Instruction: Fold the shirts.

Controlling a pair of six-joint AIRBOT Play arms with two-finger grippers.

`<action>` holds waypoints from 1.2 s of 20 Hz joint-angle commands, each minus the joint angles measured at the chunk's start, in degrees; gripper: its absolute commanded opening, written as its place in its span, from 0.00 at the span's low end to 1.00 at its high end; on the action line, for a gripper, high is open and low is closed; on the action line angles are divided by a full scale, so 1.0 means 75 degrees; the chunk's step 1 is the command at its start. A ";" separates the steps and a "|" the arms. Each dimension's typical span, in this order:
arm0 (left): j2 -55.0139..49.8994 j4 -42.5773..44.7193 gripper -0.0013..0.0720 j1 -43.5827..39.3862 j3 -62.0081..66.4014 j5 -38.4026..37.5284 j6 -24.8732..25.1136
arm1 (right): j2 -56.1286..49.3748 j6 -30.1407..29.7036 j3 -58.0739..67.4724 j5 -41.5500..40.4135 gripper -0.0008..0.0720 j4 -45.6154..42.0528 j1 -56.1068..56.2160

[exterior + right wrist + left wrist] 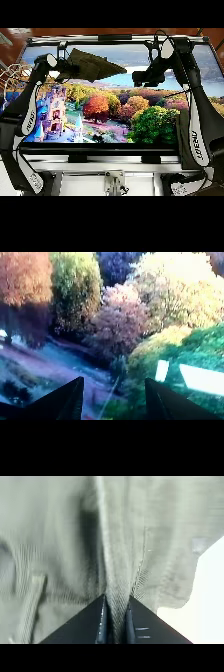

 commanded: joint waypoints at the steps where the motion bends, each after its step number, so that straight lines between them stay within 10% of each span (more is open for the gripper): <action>1: 0.1463 -0.0131 0.09 -0.0423 0.0006 -0.0047 0.0134 | 0.0137 -0.0143 0.0006 -0.0329 0.72 -0.0012 -0.0055; 7: 0.3506 -0.0131 0.09 -0.1772 -0.0242 -0.1040 0.0058 | 0.2022 -0.0108 0.0006 -0.0248 0.72 -0.0737 -0.0892; 17: 0.3098 -0.0128 0.10 -0.4899 -0.3442 -0.1250 -0.0799 | 0.3908 -0.0813 0.0006 0.1142 0.72 -0.0816 -0.2570; 18: 0.3092 -0.0128 0.16 -0.5021 -0.3555 -0.1209 -0.1003 | 0.3893 -0.0880 0.0003 0.1224 0.72 -0.0816 -0.2667; 20: 0.3136 -0.0006 0.80 -0.4957 -0.3483 -0.1512 -0.1093 | 0.3850 -0.0915 0.0003 0.1244 0.72 -0.0810 -0.2771; 21: 0.3197 0.0262 0.95 -0.4759 -0.3357 -0.1784 -0.1419 | 0.3794 -0.0915 0.0003 0.1250 0.72 -0.0819 -0.2769; 23: 0.3424 0.0568 0.95 -0.4068 -0.3077 -0.2430 -0.1833 | 0.3631 -0.1008 0.0003 0.1469 0.73 -0.0731 -0.2769; 24: 0.3585 0.0557 0.95 -0.3643 -0.2981 -0.2771 -0.1830 | 0.3494 -0.1262 0.0003 0.1792 0.93 -0.0565 -0.2769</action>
